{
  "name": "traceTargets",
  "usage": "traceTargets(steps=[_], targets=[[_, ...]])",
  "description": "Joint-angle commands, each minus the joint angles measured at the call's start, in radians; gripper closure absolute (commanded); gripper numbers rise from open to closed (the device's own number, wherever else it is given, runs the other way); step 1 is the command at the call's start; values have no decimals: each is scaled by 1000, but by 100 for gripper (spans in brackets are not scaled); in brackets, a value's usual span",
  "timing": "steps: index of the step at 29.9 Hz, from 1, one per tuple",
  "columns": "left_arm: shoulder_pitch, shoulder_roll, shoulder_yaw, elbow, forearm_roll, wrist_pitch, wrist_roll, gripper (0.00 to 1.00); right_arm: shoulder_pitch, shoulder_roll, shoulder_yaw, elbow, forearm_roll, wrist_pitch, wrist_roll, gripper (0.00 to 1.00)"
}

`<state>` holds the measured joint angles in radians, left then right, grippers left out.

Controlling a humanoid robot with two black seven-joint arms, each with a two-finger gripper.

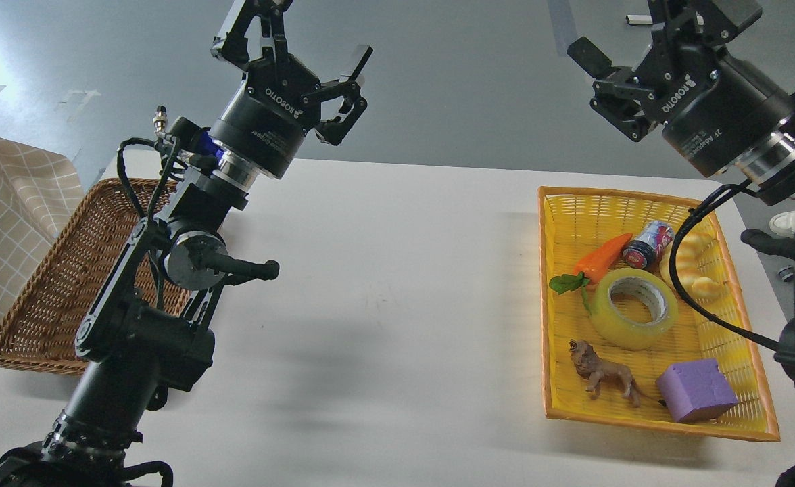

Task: Place and transfer tape with both arms
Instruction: 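Lower the right gripper into the yellow basket toward the tape roll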

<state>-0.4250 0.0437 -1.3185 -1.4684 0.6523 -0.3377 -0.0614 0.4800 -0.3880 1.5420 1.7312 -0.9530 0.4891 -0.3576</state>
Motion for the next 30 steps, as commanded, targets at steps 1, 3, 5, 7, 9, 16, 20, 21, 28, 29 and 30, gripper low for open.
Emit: traceTargets(steps=[1,3,5,7,9,16,20,21,28,29,30], targets=[[0,-4,-1,-1,1,0,0,2,25,-146,-8,1,-13,0,26,0],[0,-4,-1,-1,0,0,0,2,28,-219,-10,2,-45,0,55,0],[3,-2,1,-1,1,0,0,2,16,-294,-29,1,-162,0,65,0],[5,-1,1,-1,1,0,0,2,14,-324,-60,1,-232,0,65,0],[5,4,1,-1,1,0,0,2,-3,-370,-112,1,-312,0,65,0],[11,16,1,-1,3,11,5,2,-147,-476,-213,1,-516,0,66,1],[17,15,1,-1,3,11,2,2,-195,-488,-247,-1,-621,0,65,1],[20,13,1,-1,3,11,2,2,-231,-482,-255,-1,-672,0,65,1],[18,13,-1,-1,3,2,0,2,-374,-401,-256,-5,-831,0,62,0],[18,16,-1,-1,3,2,0,2,-392,-372,-256,-9,-831,0,62,0],[18,19,-1,-1,3,0,0,2,-412,-361,-256,-9,-833,0,63,0]])
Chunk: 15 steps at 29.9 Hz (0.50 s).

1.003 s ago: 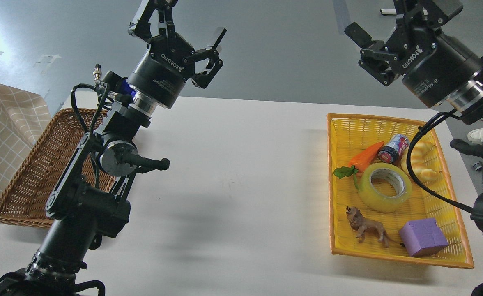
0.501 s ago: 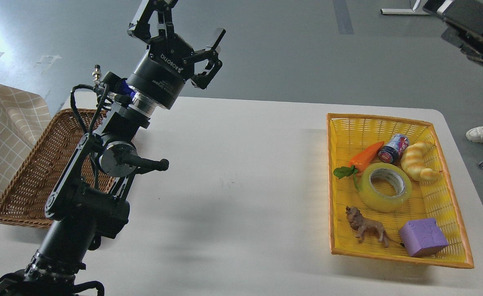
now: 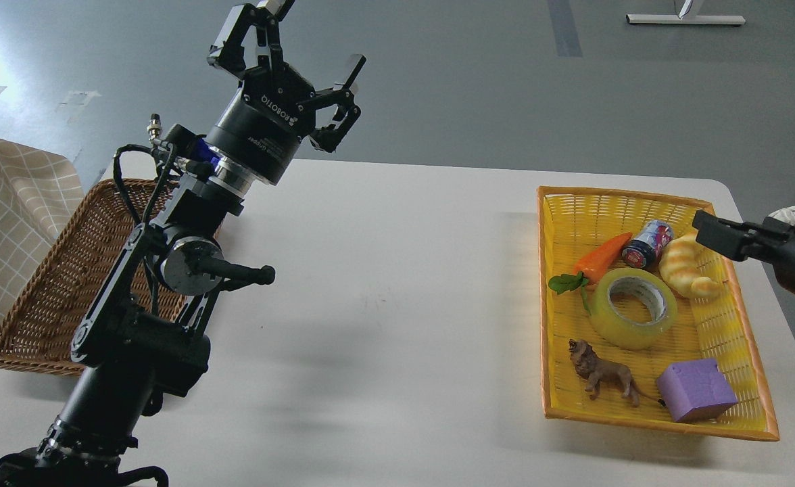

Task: Place and transfer tape with both arms
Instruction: 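Lower the right gripper into the yellow basket toward the tape roll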

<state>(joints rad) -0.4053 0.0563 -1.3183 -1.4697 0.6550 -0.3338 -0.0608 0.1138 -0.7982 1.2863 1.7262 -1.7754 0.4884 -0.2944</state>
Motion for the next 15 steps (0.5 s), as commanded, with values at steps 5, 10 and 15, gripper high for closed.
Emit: traceTargets(steps=[5,10,15], targets=[[0,26,-1,0,0,-5,-1,2,-86,69,-2,-28,-74,0,0,0],[0,48,-1,0,0,-5,-1,2,-91,112,-2,-51,-145,0,-3,0],[-1,62,-1,0,-2,-7,-1,2,-89,135,-1,-120,-147,0,-5,1]])
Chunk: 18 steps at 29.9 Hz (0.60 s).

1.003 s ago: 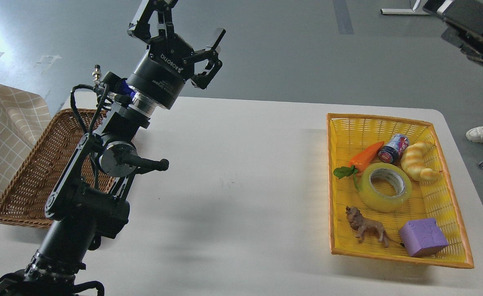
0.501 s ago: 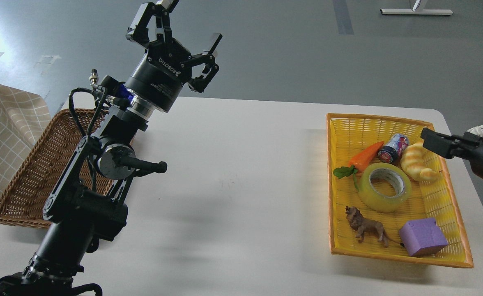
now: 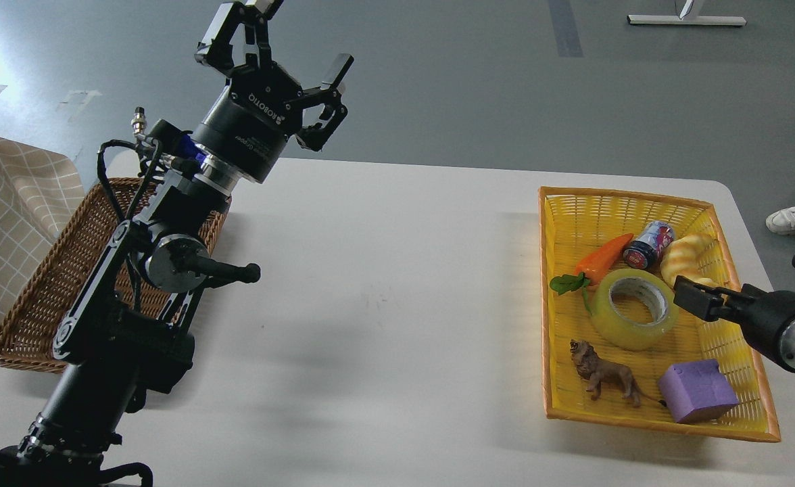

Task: Place and transfer tape with both arms
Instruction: 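Lower the right gripper into the yellow basket toward the tape roll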

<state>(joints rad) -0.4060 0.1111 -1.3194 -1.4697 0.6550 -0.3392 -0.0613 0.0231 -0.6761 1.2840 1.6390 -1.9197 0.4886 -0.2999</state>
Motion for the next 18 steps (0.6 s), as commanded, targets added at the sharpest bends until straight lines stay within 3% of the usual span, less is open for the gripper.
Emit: traceTargets(steps=[1,13,18], targets=[[1,12,0,0,-2,-1,0,2,3,16,1,-39,1,0,1,2],[1,9,-1,0,-2,3,-2,2,12,35,-5,-62,8,0,7,5],[-1,6,-7,0,-2,6,-2,2,64,36,-84,-86,11,0,15,14]])
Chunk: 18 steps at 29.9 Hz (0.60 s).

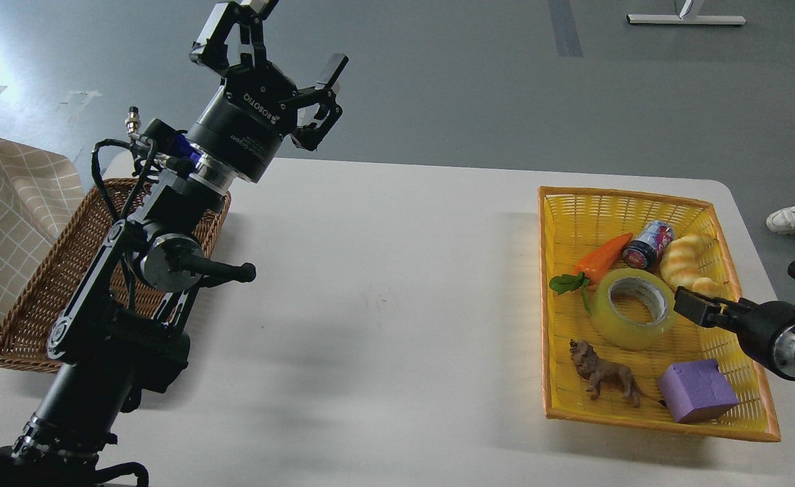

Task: Place and transfer tape with both arms
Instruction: 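Lower the right gripper into the yellow basket toward the tape roll, then grasp the yellow tape roll with the right gripper and lift it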

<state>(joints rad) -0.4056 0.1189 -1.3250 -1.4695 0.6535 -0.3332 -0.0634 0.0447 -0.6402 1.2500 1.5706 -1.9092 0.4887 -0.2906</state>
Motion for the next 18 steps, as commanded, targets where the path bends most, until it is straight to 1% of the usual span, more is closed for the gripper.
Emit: traceTargets(steps=[1,6,7,9,17,18], targets=[[-1,-2,-2,0,0,-1,1,2,67,4,-70,-33,1,0,7,14],[-1,-1,-3,0,0,-4,1,2,107,17,-95,-60,2,0,7,15],[-1,1,-3,0,0,-4,1,2,109,20,-106,-61,-2,0,5,19],[-1,1,-3,0,0,-4,1,2,113,28,-121,-69,-8,0,5,21],[-1,1,-3,2,-2,-6,1,2,115,39,-133,-106,-11,0,2,21],[-1,-1,-3,2,-2,-6,1,2,115,39,-133,-107,-10,0,2,23]])
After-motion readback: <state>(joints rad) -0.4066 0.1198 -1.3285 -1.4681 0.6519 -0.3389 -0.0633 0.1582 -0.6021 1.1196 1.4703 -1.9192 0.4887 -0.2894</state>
